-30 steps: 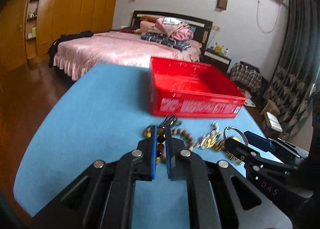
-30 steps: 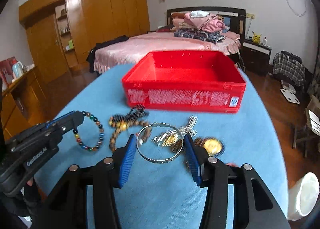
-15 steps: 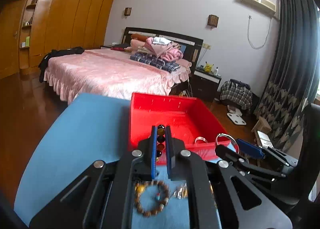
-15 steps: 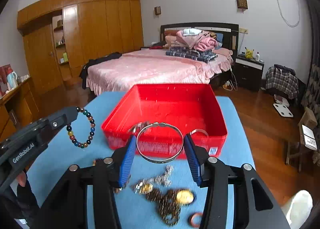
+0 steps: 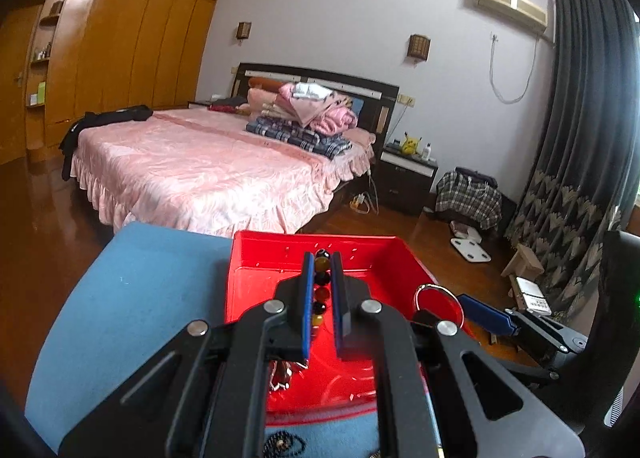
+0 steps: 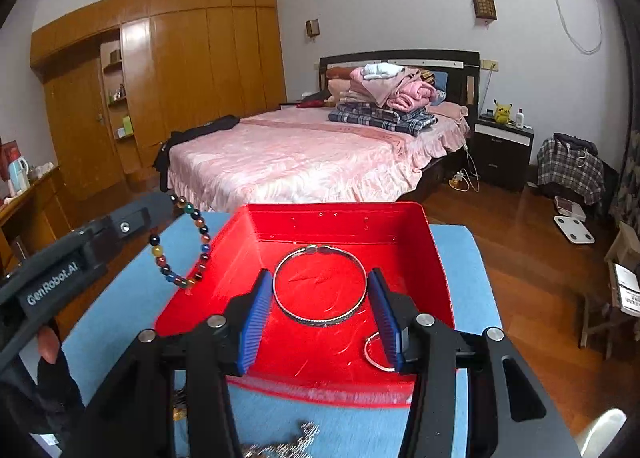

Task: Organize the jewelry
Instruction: 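Lower both bracelets into the red tin and open both tools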

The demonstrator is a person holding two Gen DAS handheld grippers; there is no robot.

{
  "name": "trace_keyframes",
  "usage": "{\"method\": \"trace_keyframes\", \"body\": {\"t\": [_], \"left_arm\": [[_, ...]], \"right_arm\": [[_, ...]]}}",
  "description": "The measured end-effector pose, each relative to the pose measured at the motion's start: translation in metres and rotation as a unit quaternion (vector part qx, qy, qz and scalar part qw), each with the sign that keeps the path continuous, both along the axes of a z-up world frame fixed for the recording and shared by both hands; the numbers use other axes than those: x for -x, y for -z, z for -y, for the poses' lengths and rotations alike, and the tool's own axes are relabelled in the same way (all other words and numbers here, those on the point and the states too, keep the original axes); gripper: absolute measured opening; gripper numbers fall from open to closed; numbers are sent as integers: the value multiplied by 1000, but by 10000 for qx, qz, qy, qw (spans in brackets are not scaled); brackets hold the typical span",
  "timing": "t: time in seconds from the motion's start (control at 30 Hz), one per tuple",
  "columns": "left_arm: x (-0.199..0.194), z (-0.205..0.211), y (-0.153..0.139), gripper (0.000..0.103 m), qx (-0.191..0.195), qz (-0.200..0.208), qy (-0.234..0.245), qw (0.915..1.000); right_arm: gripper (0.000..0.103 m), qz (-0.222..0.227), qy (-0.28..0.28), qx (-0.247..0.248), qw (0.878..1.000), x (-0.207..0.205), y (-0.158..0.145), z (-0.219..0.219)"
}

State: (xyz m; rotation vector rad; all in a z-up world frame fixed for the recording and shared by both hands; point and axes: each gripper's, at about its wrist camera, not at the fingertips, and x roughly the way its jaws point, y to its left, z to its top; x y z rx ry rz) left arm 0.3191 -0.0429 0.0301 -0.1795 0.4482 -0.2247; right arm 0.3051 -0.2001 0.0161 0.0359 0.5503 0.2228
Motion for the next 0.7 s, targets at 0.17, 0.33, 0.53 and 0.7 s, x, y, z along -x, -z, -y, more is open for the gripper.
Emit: {"method": "trace_keyframes", "body": {"t": [0.17, 0.33, 0.53, 0.7], "left_arm": [[-17, 2, 18, 7, -141, -324, -27, 9994], [-21, -7, 26, 28, -153, -463, -127, 9987], [-5, -22, 23, 53, -151, -489, -244, 9984], [24, -35, 19, 66, -270, -491, -385, 9977]], "right_arm": [[49, -148, 0, -23, 9999, -18, 15, 4], [59, -163, 45, 51, 9998, -17, 21, 5], [72, -112, 128, 6, 9999, -2, 18, 11], [81, -62, 245, -109, 9996, 25, 17, 21]]}}
